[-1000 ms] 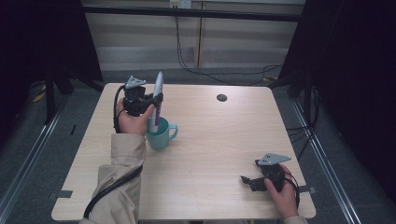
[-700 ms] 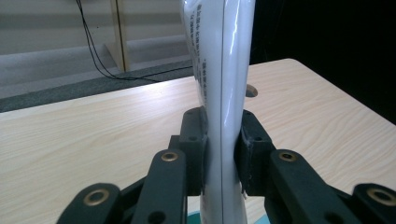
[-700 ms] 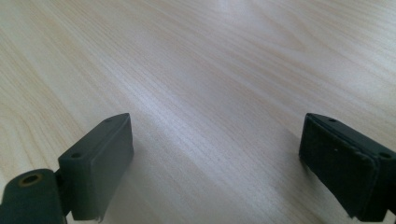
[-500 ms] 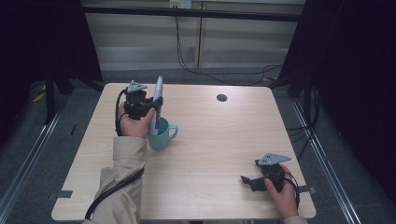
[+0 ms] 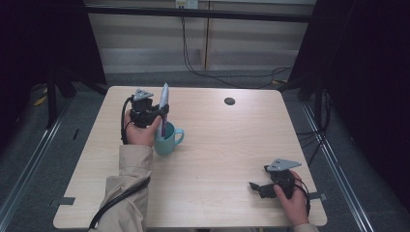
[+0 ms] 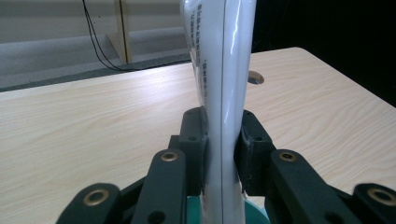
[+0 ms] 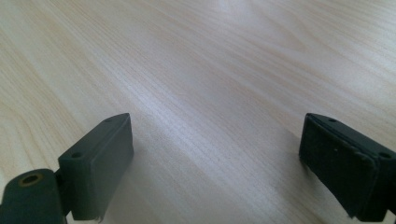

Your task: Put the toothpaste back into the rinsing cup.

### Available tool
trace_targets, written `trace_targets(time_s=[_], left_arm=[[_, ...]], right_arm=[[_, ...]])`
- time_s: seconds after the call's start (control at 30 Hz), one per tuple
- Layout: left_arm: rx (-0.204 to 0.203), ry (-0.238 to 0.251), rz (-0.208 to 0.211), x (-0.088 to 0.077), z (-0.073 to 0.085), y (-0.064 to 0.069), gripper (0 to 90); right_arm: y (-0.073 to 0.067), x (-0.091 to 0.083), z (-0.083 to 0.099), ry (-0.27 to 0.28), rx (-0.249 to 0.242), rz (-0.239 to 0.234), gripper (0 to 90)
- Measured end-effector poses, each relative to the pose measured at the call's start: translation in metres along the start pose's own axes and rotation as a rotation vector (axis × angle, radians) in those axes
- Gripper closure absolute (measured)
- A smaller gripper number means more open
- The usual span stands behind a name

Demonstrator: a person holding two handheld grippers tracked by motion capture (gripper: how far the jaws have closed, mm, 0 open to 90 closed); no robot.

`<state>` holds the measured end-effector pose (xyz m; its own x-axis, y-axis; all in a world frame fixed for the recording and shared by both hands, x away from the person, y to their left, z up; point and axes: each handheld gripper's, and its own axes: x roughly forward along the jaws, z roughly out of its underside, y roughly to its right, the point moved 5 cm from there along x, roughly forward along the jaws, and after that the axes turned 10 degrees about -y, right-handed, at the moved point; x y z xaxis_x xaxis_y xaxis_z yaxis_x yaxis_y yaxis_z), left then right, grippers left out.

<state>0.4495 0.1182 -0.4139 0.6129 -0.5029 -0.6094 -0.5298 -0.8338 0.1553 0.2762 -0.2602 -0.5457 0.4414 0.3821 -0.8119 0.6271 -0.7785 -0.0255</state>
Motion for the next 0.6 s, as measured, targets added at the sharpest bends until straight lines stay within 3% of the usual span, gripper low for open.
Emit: trace_targets(time_s=[0.6], left_arm=[[-0.001, -0.010, 0.002, 0.006, 0.012, 0.000, 74.9]], right_arm=[[0.000, 0.000, 0.000, -0.001, -0.001, -0.001, 9.5]])
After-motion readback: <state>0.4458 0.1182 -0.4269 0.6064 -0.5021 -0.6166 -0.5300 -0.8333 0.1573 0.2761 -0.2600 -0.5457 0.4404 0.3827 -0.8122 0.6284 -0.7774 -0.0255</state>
